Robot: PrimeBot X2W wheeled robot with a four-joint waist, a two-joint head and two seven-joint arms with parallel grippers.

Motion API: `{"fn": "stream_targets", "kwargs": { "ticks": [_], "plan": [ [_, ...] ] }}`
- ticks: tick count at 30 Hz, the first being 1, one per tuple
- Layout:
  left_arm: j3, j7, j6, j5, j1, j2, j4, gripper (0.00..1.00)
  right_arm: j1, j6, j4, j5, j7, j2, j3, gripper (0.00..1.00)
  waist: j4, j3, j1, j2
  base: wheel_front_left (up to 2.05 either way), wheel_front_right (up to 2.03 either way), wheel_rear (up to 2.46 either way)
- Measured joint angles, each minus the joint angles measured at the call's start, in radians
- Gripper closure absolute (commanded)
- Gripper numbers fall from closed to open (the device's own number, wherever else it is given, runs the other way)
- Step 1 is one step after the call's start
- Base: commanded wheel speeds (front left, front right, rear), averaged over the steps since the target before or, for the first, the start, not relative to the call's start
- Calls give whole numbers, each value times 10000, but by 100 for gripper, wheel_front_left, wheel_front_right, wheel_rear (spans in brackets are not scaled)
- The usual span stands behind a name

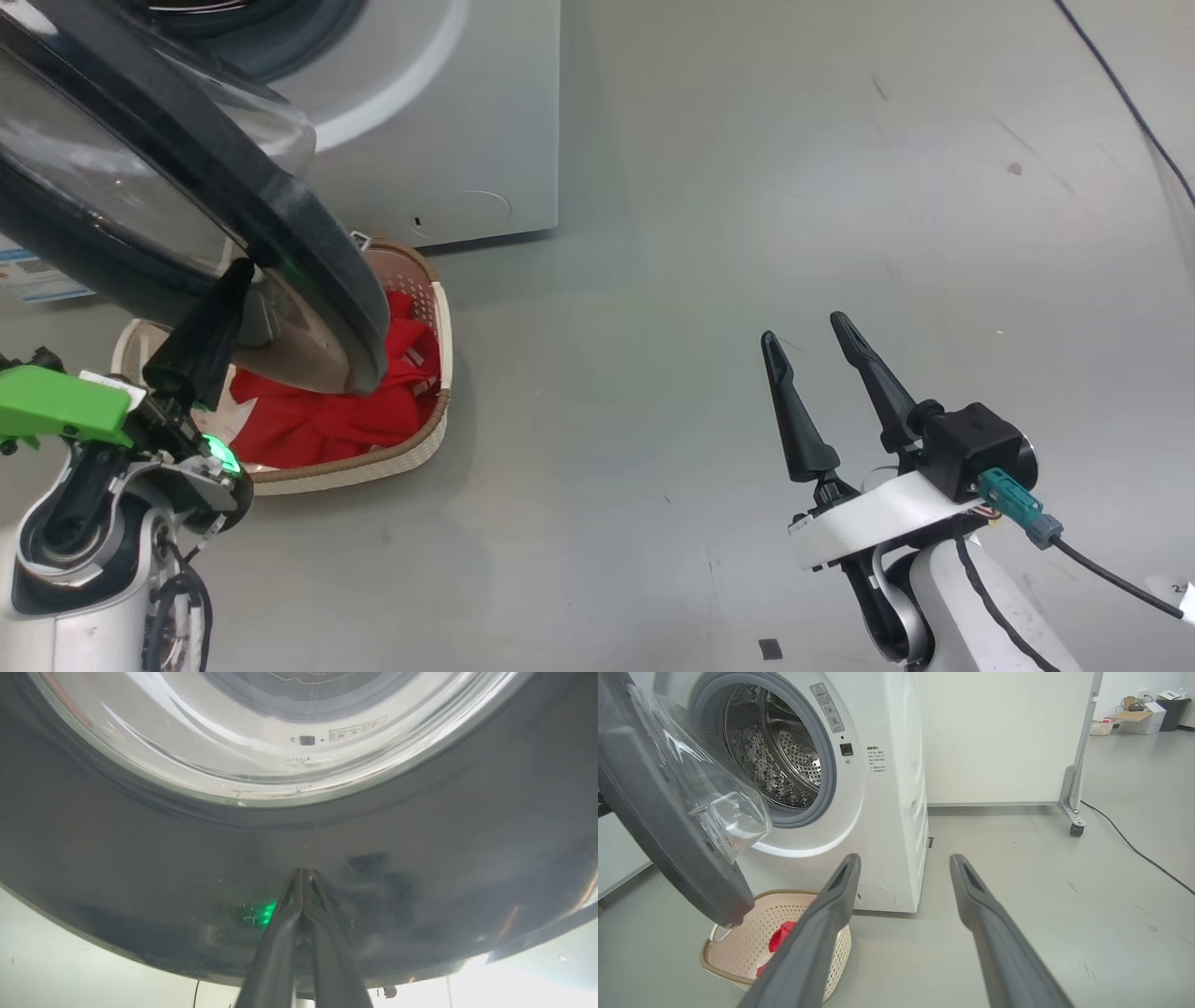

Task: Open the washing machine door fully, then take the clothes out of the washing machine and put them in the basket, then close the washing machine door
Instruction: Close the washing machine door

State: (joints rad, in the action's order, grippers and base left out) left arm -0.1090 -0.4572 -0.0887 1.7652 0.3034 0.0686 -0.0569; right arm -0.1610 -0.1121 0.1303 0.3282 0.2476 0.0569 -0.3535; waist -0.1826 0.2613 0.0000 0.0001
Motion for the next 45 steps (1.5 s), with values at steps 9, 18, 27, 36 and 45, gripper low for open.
{"fn": "stream_targets", "kwargs": {
  "ticks": [9,18,27,36,45],
  "plan": [
    [-510,1358,-165,-602,528,-150,-491,100,10,4,-113,96,0,-13,-10,0,-879,182,0,0,0,0,0],
    [-589,2334,-221,-949,1404,-174,-920,100,12,19,-313,497,0,-36,-79,0,-1512,426,0,0,0,0,0],
    [-646,3179,-303,-1252,2165,-194,-1615,100,12,182,-430,775,0,-73,-217,0,-2080,581,0,0,0,0,0],
    [-677,3710,-309,-1335,2915,-215,-2309,100,12,284,-508,943,0,-79,-301,0,-2563,641,0,0,0,0,0],
    [-174,3806,-309,-1774,3608,-259,-3242,100,63,527,-625,995,0,-84,-67,0,-2620,683,0,0,0,0,0]
  ]
}}
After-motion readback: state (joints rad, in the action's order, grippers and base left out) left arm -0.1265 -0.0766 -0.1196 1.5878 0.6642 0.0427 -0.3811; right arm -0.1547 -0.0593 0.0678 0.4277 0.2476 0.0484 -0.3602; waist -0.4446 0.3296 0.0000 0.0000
